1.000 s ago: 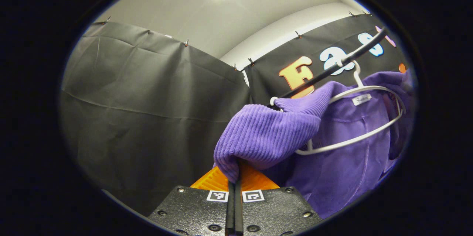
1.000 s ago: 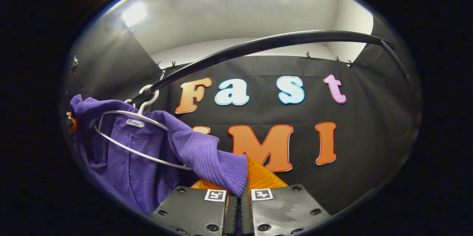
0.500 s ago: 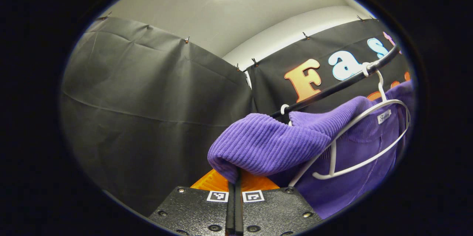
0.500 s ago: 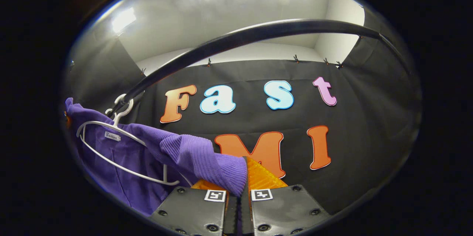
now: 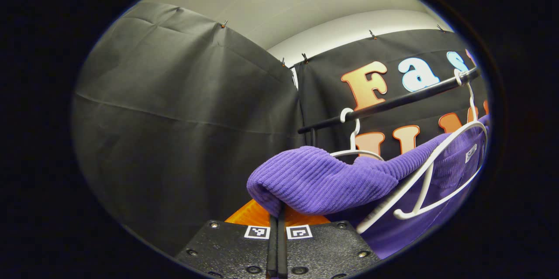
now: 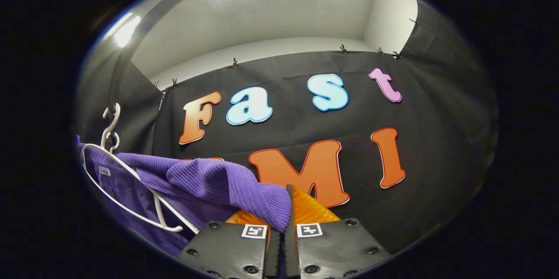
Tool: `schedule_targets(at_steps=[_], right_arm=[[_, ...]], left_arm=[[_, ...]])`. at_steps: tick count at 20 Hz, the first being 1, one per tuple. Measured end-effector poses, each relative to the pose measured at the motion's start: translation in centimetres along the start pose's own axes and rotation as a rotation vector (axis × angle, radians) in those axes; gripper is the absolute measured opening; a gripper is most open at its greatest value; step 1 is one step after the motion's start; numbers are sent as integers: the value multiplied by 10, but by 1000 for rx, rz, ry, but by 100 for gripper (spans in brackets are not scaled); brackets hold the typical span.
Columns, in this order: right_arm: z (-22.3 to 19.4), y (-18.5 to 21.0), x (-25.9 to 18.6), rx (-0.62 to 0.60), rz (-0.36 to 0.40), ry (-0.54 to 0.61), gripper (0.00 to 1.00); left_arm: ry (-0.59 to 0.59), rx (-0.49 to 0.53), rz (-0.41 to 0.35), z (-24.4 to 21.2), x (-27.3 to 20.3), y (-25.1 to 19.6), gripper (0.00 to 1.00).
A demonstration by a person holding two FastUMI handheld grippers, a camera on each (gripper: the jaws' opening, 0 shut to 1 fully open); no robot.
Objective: Grasp the clothes on the hanger with both hands and then place them into the laundry hamper below.
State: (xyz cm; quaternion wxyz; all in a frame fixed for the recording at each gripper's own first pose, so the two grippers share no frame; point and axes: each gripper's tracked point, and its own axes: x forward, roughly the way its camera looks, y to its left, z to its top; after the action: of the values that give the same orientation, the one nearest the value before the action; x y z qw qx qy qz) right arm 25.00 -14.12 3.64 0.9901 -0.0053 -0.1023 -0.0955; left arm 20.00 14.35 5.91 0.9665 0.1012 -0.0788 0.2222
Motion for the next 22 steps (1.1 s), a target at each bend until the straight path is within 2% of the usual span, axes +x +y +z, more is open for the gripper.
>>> schedule_targets(at_steps=[3,5,8,17,19,22], right_arm=[[-15,2,12,11,7,29,16],[-25,5,13,23,18,39,7],[-29,0,13,13,16,17,7],[-33,-6,-28,-60,33,27,7],[-39,-5,-38,-86,45,40,7],[-59,-6,-51,-126,52,90,7]], left_arm=[[38,-9,-8,-16,2,-3,0],[46,-4,-6,-23,6,-3,0],[45,18,-2,-27,-7,-2,2],[70,86,8,-52,-55,13,1],[91,81,15,-62,-63,15,3],[130,80,20,-80,-80,22,0]])
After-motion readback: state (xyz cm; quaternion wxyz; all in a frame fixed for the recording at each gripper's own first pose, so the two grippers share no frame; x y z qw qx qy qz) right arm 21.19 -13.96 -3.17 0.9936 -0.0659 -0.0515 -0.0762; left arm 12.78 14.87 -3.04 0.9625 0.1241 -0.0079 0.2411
